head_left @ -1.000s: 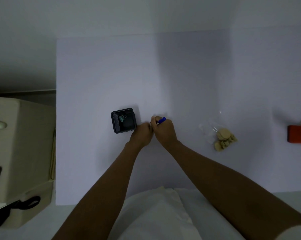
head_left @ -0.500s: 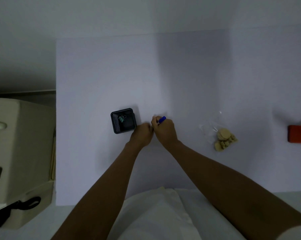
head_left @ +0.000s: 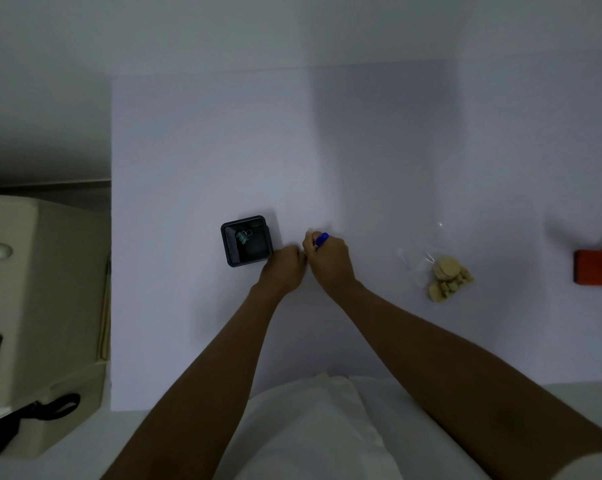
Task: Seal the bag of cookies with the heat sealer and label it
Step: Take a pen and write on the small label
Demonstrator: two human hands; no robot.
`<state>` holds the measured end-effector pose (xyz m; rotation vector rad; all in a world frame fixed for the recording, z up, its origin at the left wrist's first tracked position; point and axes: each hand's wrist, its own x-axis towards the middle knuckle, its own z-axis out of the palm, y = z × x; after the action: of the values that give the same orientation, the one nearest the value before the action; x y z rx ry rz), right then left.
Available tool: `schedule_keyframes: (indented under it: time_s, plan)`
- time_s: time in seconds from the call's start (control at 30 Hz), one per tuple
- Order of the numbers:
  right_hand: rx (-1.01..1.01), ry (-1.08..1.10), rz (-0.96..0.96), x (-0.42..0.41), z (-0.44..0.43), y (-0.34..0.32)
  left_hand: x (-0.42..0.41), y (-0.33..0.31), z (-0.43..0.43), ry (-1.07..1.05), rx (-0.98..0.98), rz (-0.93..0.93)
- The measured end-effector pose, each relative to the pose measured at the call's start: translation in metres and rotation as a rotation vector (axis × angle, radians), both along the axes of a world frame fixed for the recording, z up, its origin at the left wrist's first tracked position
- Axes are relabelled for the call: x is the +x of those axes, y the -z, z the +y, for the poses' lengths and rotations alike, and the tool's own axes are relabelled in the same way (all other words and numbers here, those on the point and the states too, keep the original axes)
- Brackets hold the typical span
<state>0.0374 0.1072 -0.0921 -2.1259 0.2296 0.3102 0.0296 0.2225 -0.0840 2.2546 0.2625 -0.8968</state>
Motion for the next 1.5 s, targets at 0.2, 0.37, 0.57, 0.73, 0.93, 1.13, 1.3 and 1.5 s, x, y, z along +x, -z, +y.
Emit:
schedule_keyframes:
  time_s: [0.2, 0.37, 0.57, 0.73, 0.93, 1.13, 1.3, 1.5]
  plan:
    - [-0.009, -0.036, -0.028, -0.0011, 0.0011, -0.0018, 0.0007, 0.0001, 0.0004, 0.021, 0.005, 0.011]
    - [-0.004, -0.065, -0.050, -0.0031, 0.0025, -0.0013, 0.0001, -0.0013, 0.0017, 0.069, 0.008, -0.017]
    - [-0.004, -0.061, -0.073, -0.0040, 0.0020, -0.0026, 0.0007, -0.0020, 0.0009, 0.074, 0.011, -0.024]
    - [0.001, -0.059, -0.058, -0.0052, 0.0005, -0.0026, 0.0003, 0.0014, 0.0013, 0.064, 0.013, -0.003]
    - [-0.038, -0.062, -0.052, -0.0046, 0.0000, -0.0019, 0.0005, 0.0022, 0.0001, 0.017, 0.011, 0.003]
    - [-0.069, -0.057, -0.057, -0.0042, -0.0012, -0.0029, 0.0002, 0.0019, -0.0005, 0.010, 0.018, 0.010]
    - [-0.069, -0.043, -0.044, -0.0047, -0.0017, -0.0019, -0.0002, 0.0002, -0.0016, 0.013, 0.026, -0.001]
    - [-0.077, -0.047, -0.042, -0.0076, -0.0039, -0.0010, -0.0008, -0.0021, -0.0014, 0.009, 0.037, 0.004]
